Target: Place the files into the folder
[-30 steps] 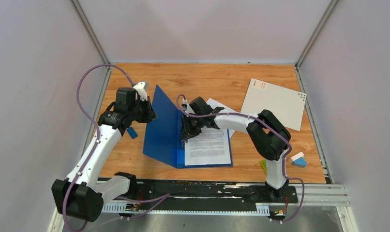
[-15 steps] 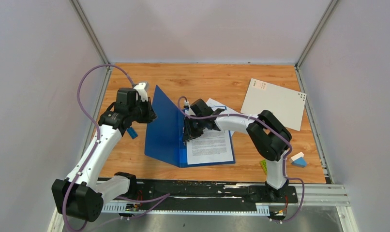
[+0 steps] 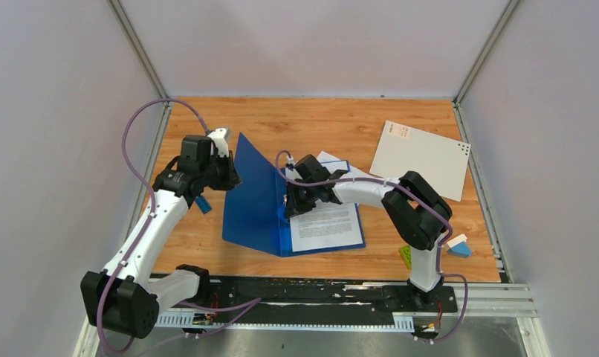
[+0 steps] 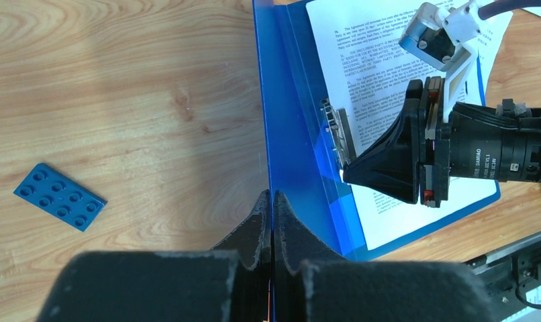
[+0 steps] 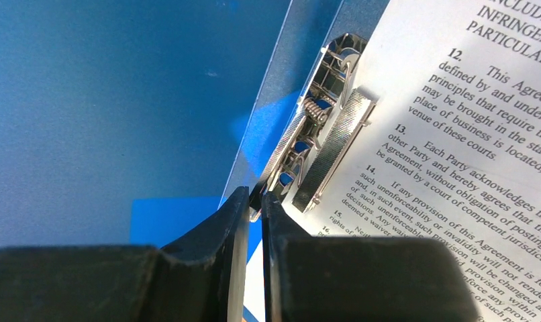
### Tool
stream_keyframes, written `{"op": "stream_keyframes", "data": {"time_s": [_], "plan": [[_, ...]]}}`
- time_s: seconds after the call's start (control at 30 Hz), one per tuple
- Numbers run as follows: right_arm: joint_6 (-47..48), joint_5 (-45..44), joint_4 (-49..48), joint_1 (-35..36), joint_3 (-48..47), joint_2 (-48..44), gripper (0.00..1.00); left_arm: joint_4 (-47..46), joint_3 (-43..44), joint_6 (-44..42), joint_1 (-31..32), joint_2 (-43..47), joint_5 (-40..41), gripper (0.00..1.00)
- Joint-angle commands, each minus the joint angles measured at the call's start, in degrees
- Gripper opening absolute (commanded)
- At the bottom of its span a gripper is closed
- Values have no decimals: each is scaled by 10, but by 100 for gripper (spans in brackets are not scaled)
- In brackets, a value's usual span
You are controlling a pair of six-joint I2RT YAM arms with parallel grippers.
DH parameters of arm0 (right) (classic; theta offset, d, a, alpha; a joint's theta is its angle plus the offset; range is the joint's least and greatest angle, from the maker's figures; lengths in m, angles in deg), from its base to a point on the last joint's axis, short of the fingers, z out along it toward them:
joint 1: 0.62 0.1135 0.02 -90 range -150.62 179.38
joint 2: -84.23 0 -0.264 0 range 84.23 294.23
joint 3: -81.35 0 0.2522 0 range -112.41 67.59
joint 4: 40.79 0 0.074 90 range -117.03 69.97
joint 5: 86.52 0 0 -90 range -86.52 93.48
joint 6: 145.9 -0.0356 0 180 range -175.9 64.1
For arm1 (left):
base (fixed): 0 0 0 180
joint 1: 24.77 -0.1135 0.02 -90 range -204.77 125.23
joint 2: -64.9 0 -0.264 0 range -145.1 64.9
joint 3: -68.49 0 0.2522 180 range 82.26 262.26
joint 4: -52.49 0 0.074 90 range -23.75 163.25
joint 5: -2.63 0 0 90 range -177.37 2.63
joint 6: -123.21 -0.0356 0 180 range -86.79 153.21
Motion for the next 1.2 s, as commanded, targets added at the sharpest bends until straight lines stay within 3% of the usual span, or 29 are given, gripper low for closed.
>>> {"op": "stream_keyframes", "data": {"time_s": [0.0,0.43,0.97,1.17], "plan": [[37,-90,41,0,36,7,6,8,18,-25,1,1,5,0],[40,-115,21,2,78,-2,0,12,18,-26,1,6,15,0],[39,-149,-29,16,122,14,0,3,1,-14,1,5,17,0],[17,-211,-44,41,147,28,0,-7,-18,-4,1,17,19,0]]}}
